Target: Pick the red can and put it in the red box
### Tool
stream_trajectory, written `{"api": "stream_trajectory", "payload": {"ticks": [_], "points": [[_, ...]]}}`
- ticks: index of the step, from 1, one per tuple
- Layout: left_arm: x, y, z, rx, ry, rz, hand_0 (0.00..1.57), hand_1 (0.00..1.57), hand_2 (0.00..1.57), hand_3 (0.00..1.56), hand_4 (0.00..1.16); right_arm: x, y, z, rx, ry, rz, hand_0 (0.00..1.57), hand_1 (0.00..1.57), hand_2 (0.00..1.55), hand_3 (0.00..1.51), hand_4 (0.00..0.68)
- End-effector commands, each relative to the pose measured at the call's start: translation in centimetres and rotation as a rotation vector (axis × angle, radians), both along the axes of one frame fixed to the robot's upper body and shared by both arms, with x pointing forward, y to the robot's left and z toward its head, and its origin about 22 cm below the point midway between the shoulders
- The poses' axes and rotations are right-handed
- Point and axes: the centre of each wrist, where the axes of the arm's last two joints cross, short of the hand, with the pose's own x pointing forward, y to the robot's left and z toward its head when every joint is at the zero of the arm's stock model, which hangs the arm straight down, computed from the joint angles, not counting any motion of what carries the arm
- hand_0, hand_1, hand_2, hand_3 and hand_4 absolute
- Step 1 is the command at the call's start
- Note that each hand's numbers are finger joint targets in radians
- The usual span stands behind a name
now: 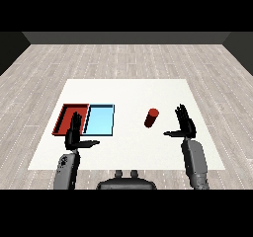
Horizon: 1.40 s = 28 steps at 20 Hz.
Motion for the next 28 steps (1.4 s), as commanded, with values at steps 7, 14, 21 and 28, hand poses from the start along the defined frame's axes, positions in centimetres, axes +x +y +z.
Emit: {"api": "stream_trajectory", "payload": {"ticks": [7,14,21,28], "points": [[0.9,1.1,0.9,-0.007,-0.021,-0.005,0.00,0.00,0.00,0.00,0.00,1.0,1.1,0.6,0.004,-0.006,-0.011,0.00,0.00,0.00,0.00,0.000],[0.9,0.4,1.0,0.020,-0.029,0.005,0.00,0.00,0.00,0.00,0.00,2.5,1.6,-2.8,0.014,0.018,-0.008,0.00,0.00,0.00,0.00,0.000],[-0.2,-0.6,1.8,-0.014,-0.010,-0.018,0.00,0.00,0.00,0.00,0.00,4.7,3.5,-0.9,0.044,0.039,0.020,0.00,0.00,0.00,0.00,0.000],[0.7,-0.2,-1.2,-0.031,0.010,-0.020,0.00,0.00,0.00,0.00,0.00,5.0,3.7,-3.1,0.102,0.088,0.035,0.00,0.00,0.00,0.00,0.000]]}}
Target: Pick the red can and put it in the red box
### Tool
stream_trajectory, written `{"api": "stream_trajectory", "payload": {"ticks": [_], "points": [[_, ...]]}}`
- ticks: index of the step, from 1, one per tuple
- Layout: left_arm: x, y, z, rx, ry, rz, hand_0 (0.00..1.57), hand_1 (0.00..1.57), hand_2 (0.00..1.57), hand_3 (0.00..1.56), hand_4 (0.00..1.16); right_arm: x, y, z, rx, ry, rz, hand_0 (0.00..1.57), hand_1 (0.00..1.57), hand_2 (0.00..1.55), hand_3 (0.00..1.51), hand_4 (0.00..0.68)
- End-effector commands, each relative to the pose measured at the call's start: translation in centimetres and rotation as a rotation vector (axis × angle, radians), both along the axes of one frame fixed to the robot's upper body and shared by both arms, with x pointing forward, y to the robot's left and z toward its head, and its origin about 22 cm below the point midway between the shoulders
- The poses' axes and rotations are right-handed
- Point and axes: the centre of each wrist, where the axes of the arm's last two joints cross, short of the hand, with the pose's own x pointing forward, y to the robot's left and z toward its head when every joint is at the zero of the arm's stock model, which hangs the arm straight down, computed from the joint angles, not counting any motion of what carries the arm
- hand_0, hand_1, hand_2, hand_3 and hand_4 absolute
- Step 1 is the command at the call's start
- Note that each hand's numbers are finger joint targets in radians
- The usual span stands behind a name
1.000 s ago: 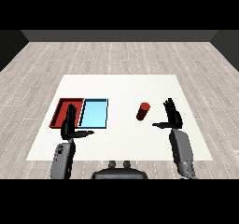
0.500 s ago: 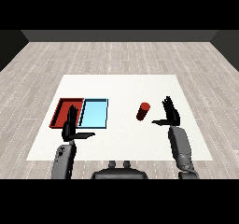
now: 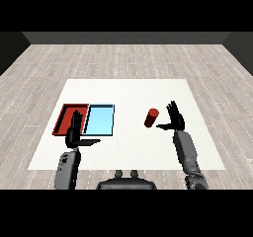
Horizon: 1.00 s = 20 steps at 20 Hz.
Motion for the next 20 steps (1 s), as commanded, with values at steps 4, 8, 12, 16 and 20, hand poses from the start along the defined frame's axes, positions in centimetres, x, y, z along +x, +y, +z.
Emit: {"api": "stream_trajectory", "payload": {"ticks": [4,8,12,16,20], "points": [[-0.4,1.1,-0.2,-0.026,-0.019,0.005,0.00,0.00,0.00,0.00,0.00,0.5,1.1,-2.6,0.042,0.035,0.020,0.00,0.00,0.00,0.00,0.000],[1.0,-0.9,-0.3,-0.036,-0.019,-0.006,0.00,0.00,0.00,0.00,0.00,0.8,1.6,-0.4,0.064,0.029,0.011,0.00,0.00,0.00,0.00,0.000],[-0.6,0.3,1.0,-0.021,-0.029,0.004,0.00,0.00,0.00,0.00,0.00,1.0,4.1,-2.9,0.069,0.050,0.024,0.00,0.00,0.00,0.00,0.000],[0.0,1.5,2.4,-0.009,-0.011,0.018,0.00,0.00,0.00,0.00,0.00,2.9,3.3,-2.1,0.107,0.055,0.008,0.00,0.00,0.00,0.00,0.000],[0.2,0.8,0.4,-0.038,-0.022,-0.034,0.00,0.00,0.00,0.00,0.00,4.0,5.2,-1.8,0.082,0.058,0.014,0.00,0.00,0.00,0.00,0.000]]}}
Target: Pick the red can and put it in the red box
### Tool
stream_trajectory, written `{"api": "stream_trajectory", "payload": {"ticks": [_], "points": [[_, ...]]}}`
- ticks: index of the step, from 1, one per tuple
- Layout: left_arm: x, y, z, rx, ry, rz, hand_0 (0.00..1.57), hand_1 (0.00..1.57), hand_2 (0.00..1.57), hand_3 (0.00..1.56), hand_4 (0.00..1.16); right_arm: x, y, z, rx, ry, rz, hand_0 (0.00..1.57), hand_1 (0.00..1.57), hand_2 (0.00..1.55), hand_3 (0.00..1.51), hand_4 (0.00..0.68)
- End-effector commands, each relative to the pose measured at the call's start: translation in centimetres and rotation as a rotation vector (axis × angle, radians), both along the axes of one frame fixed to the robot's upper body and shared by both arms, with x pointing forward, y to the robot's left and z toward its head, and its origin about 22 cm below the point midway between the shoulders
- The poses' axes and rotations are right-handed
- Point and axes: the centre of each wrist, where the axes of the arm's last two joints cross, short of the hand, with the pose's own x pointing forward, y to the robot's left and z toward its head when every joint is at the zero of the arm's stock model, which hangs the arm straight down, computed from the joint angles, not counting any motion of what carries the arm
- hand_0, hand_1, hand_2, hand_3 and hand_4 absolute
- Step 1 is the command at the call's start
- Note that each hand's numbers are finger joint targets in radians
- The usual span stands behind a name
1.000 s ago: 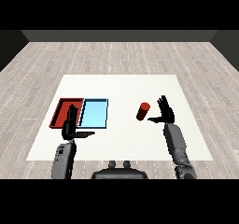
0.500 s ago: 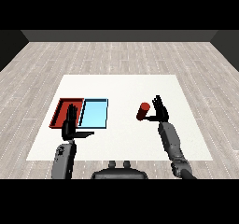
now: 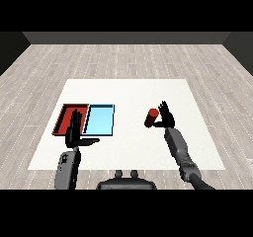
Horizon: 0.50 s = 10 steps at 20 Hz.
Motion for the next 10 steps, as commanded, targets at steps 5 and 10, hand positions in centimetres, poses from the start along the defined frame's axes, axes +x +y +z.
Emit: {"api": "stream_trajectory", "payload": {"ticks": [5,10], "points": [[-1.0,0.7,-1.7,0.000,0.007,0.016,0.00,0.00,0.00,0.00,0.00,0.3,0.8,-1.3,0.014,0.023,0.001,0.00,0.00,0.00,0.00,0.000],[-0.3,-0.2,1.3,-0.012,0.015,-0.014,0.00,0.00,0.00,0.00,0.00,-0.1,-0.3,-0.5,0.013,0.023,-0.002,0.00,0.00,0.00,0.00,0.000]]}}
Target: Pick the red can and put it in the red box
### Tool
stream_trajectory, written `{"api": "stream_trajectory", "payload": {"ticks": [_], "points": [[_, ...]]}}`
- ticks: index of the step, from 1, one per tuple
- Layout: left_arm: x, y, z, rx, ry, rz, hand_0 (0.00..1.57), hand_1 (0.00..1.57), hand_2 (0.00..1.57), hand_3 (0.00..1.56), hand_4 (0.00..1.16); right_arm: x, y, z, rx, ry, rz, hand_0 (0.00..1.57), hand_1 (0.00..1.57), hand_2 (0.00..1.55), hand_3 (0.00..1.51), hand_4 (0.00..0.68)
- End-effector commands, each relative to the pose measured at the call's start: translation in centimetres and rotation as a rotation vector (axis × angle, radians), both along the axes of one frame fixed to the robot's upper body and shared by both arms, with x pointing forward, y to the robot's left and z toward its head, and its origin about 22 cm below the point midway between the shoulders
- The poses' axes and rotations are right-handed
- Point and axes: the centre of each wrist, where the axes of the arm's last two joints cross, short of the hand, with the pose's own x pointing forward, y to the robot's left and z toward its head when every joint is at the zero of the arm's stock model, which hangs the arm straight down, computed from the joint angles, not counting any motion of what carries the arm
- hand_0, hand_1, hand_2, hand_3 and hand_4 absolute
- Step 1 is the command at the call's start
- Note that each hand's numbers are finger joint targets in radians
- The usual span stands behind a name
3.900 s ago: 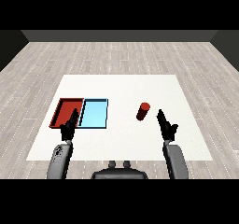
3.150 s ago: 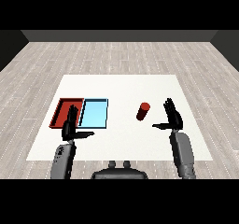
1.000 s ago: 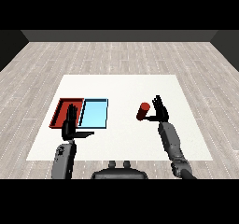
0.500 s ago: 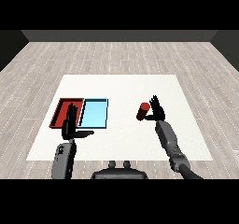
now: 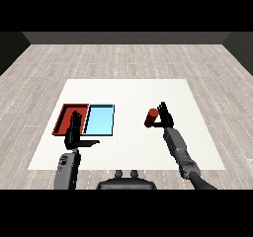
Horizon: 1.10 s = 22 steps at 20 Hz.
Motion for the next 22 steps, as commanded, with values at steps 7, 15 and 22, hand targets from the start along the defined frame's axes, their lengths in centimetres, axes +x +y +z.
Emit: {"api": "stream_trajectory", "payload": {"ticks": [7,15,22], "points": [[1.0,-1.0,1.4,0.001,-0.016,0.003,0.00,0.00,0.00,0.00,0.00,1.5,0.5,1.0,-0.011,-0.007,0.019,0.00,0.00,0.00,0.00,0.000],[0.4,0.6,-0.3,0.012,-0.012,-0.002,0.00,0.00,0.00,0.00,0.00,0.9,3.3,-0.6,-0.002,0.020,0.005,0.00,0.00,0.00,0.00,0.000],[-0.2,1.0,0.2,0.004,-0.003,-0.003,0.00,0.00,0.00,0.00,0.00,2.3,2.2,1.2,-0.025,0.037,0.008,0.00,0.00,0.00,0.00,0.000]]}}
